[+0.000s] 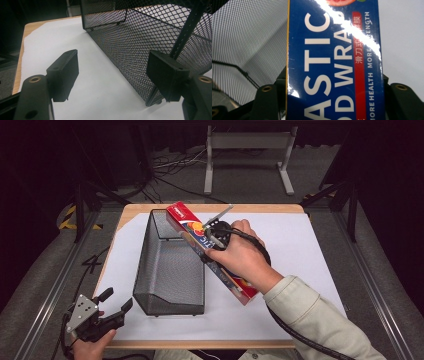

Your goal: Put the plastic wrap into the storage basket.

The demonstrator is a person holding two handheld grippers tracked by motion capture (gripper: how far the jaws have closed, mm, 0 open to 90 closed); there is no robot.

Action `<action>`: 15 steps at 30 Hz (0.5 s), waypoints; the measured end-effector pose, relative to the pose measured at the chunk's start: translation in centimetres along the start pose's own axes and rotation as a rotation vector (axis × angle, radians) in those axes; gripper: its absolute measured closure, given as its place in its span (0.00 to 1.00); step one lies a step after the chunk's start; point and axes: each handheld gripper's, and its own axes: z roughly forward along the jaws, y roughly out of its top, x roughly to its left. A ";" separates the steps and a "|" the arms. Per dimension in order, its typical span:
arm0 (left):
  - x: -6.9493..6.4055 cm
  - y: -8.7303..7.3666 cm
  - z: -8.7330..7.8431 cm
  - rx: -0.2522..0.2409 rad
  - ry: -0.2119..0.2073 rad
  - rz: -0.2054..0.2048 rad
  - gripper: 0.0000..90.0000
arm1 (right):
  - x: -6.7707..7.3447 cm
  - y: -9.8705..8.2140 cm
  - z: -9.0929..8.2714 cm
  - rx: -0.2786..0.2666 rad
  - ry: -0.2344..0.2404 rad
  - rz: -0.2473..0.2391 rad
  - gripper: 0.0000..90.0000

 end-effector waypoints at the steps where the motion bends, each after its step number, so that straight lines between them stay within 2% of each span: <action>1: 0.0 0.0 0.0 0.000 0.000 0.000 0.30 | 0.3 0.1 0.2 0.000 -0.004 0.017 0.44; 5: 0.0 0.0 0.0 0.001 -0.002 0.004 0.30 | 0.9 0.5 0.6 0.006 0.014 0.048 0.44; 6: 0.0 0.0 0.0 0.000 -0.002 0.003 0.30 | 1.4 0.7 1.0 0.010 0.016 0.069 0.44; 8: 0.0 0.0 0.0 -0.003 -0.002 0.000 0.30 | 1.5 0.7 1.1 0.008 0.016 0.068 0.44; 9: 0.0 0.0 0.0 -0.005 -0.003 0.000 0.30 | 1.8 0.7 1.3 0.000 0.025 0.087 0.44; 15: 0.0 0.0 0.0 -0.001 -0.003 0.003 0.30 | 2.2 1.0 1.8 -0.002 0.049 0.122 0.44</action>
